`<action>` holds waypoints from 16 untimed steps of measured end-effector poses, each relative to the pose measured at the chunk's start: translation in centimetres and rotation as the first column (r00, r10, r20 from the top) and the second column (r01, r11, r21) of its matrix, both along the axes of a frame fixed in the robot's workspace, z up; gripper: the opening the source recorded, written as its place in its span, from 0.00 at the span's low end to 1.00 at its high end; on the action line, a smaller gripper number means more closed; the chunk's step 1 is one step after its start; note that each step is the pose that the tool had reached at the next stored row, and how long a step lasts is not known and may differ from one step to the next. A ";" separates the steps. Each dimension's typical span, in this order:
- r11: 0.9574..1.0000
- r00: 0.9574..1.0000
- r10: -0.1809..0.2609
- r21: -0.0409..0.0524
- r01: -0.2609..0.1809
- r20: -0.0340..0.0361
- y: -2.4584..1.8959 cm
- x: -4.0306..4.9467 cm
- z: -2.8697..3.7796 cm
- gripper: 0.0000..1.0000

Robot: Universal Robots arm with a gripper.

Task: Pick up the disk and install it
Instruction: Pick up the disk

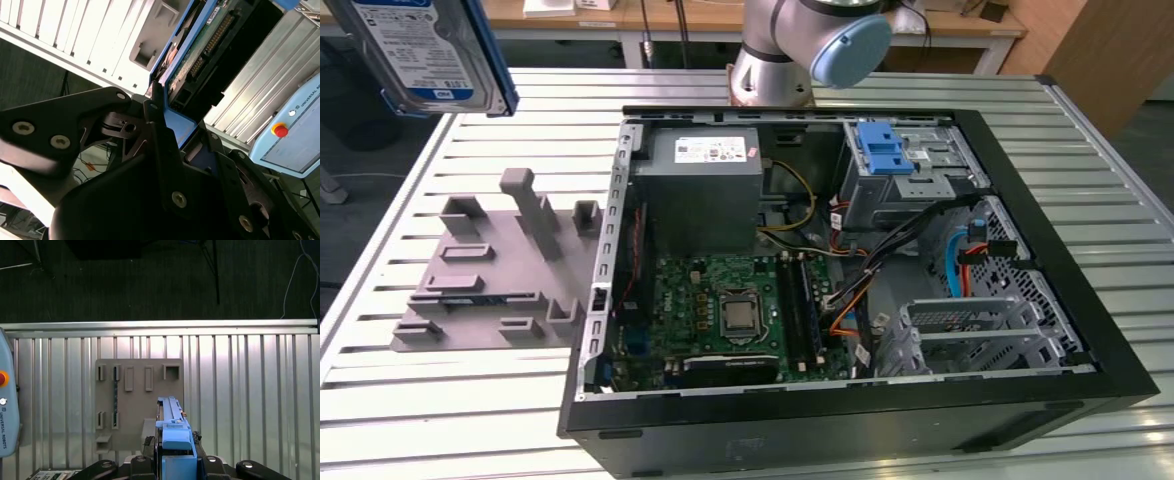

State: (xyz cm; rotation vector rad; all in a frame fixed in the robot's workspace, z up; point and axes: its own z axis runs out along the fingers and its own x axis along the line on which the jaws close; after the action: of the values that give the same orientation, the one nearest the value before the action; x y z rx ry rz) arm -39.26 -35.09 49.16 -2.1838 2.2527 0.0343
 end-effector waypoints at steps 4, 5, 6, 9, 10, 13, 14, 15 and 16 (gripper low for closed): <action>1.000 1.000 0.000 0.000 0.000 0.000 0.00 0.05 0.00 0.37; 1.000 1.000 0.000 0.000 0.000 0.000 0.00 0.07 0.00 0.37; 1.000 1.000 0.000 0.000 0.000 0.000 0.00 0.08 0.00 0.37; 1.000 1.000 0.000 0.000 0.000 0.000 0.00 0.13 0.00 0.37; 1.000 1.000 0.000 0.000 0.000 0.000 0.00 0.15 0.00 0.37; 1.000 1.000 0.000 0.000 0.000 0.000 -0.02 0.27 0.01 0.37; 1.000 1.000 0.000 0.000 0.000 0.000 -0.03 0.34 0.00 0.37; 1.000 1.000 0.000 0.000 0.000 0.000 -0.05 0.40 0.00 0.37; 1.000 1.000 0.000 0.000 0.000 0.000 -0.06 0.46 0.00 0.37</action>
State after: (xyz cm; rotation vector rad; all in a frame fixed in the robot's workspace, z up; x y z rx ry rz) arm -38.80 -35.16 49.16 -2.1839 2.2528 0.0344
